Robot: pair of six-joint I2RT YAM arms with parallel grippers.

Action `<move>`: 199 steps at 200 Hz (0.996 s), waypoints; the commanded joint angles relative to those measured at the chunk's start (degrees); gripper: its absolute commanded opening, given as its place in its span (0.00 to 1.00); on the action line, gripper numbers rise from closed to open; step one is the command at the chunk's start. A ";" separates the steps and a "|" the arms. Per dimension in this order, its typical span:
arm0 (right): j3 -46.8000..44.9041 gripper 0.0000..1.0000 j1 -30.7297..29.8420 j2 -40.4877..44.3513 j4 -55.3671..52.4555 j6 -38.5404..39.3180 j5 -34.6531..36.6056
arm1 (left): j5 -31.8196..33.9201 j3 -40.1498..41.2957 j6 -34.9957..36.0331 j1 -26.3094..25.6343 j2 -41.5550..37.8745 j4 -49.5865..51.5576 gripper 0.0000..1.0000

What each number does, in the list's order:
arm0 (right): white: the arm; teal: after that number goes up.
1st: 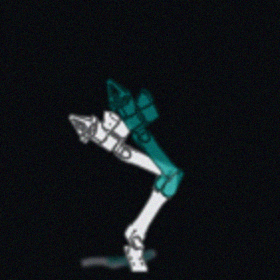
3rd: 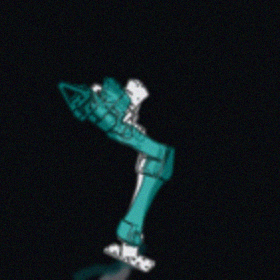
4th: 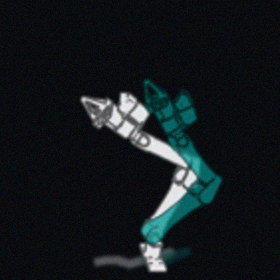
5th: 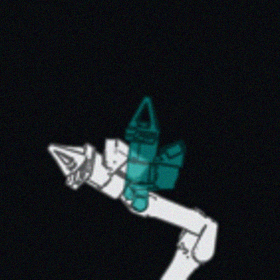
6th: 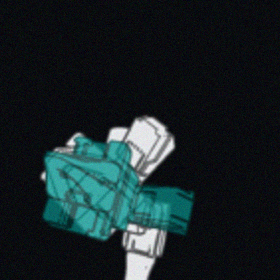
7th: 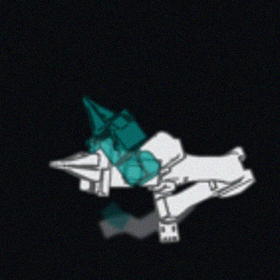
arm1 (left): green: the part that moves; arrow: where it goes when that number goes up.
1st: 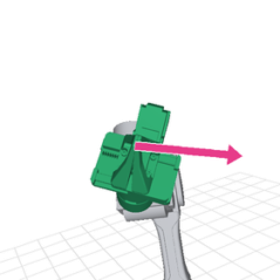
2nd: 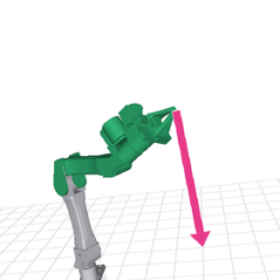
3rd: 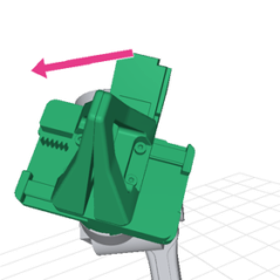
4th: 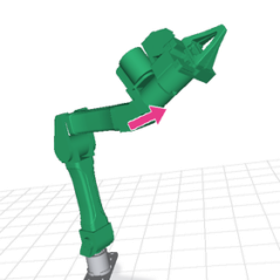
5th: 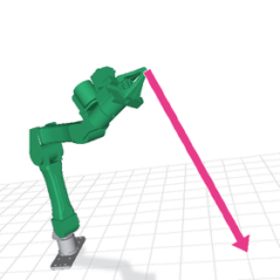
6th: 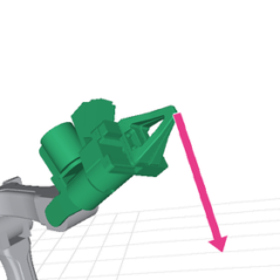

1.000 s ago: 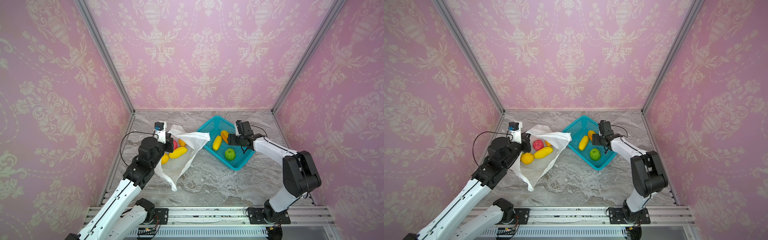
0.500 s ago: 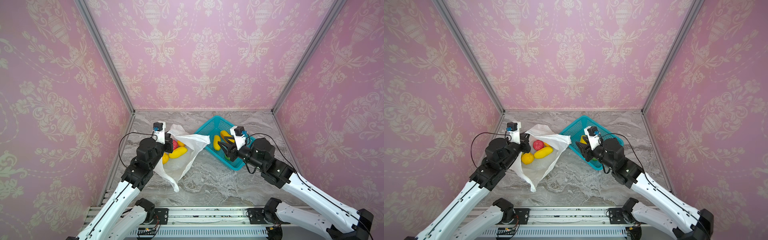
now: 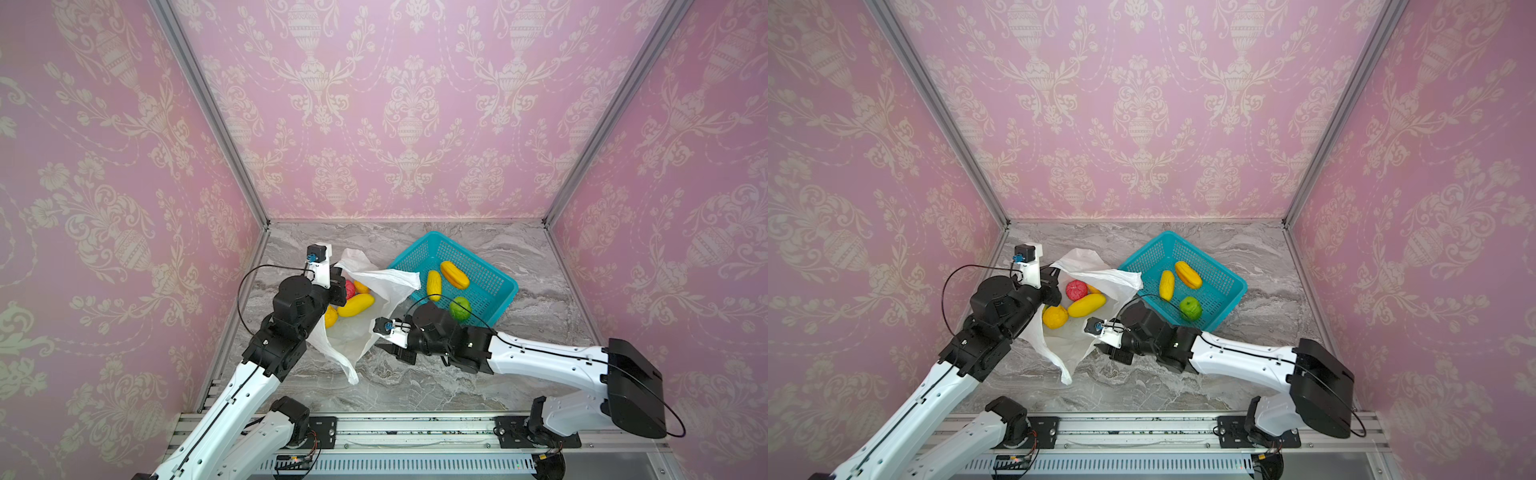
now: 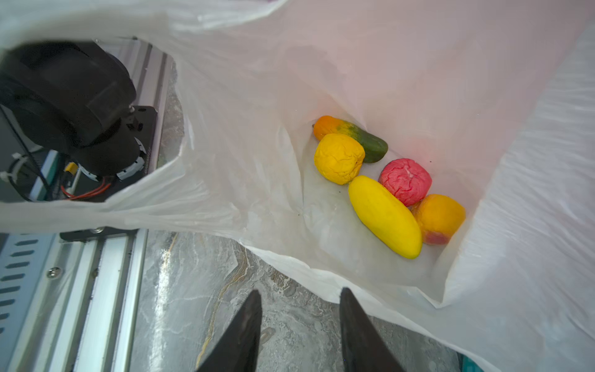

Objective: Untie the knot of the plastic bag and take out the fruit
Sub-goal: Pick up the fruit from the plastic bag.

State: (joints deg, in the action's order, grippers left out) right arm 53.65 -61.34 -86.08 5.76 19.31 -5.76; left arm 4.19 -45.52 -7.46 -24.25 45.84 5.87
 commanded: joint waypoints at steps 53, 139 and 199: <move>25.01 0.58 3.79 -25.54 -5.63 4.55 -0.20 | -2.77 -0.98 -1.10 -0.71 -0.27 1.75 0.00; 43.07 0.83 5.34 -42.71 -15.38 7.85 7.32 | -2.94 -1.15 -1.03 -0.80 -0.49 1.97 0.00; 52.59 0.90 5.98 -50.10 -21.97 7.82 14.97 | -3.39 -1.24 -0.99 -0.80 -0.09 1.88 0.00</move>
State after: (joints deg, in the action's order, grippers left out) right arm 102.69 -55.99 -132.92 -10.02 27.09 4.69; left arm 1.98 -45.54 -7.46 -24.62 45.84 6.94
